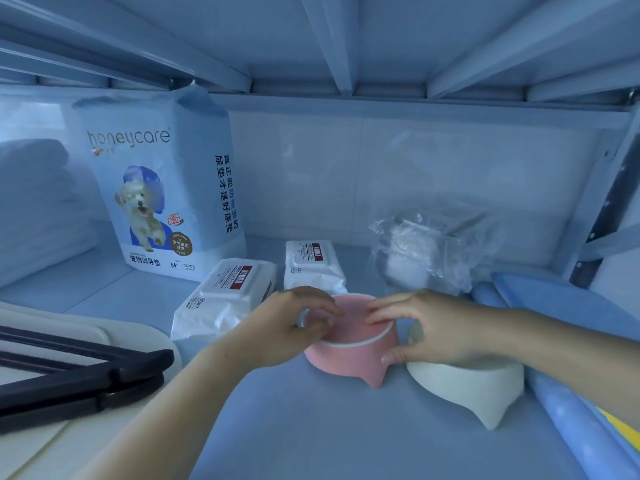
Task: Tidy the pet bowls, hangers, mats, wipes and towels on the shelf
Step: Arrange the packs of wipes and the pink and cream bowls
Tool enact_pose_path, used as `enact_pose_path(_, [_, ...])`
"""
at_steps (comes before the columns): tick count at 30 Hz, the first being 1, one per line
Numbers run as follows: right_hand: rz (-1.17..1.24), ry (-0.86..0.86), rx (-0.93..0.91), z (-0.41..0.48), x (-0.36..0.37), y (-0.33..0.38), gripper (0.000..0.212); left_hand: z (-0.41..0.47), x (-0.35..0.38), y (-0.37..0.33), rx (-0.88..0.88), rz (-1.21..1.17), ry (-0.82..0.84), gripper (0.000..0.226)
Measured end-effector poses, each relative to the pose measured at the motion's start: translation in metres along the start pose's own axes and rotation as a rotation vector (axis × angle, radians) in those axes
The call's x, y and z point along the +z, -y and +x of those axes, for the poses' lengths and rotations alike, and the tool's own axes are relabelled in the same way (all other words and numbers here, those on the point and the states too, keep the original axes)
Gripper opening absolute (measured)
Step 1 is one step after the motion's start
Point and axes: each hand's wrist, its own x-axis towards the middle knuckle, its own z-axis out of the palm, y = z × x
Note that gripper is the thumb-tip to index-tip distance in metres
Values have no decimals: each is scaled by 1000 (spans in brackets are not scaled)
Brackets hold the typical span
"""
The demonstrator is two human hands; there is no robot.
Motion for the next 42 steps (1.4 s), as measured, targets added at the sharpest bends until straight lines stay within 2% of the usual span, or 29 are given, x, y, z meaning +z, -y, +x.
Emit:
enact_pose_path(4, [-8,-26,-5,4,-1,-1,59,-2,-3,3,-53,-11,24,22])
enact_pose_path(8, [12,25,23,9,-1,-3,66,-3,-5,4,-91,-37,31,20])
enact_pose_path(20, [-37,40,29,15,-4,-1,54,-4,-11,3,-60,-84,6,14])
enact_pose_path(27, [59,15,77,20,-8,-5,45,-4,-16,1,-43,-83,10,45])
enact_pose_path(38, [187,47,156,32,-17,-1,31,-3,-20,7,-42,-131,-63,41])
enact_pose_path(42, [257,-66,187,31,-24,9,27,-3,-18,11,-17,-160,-121,42])
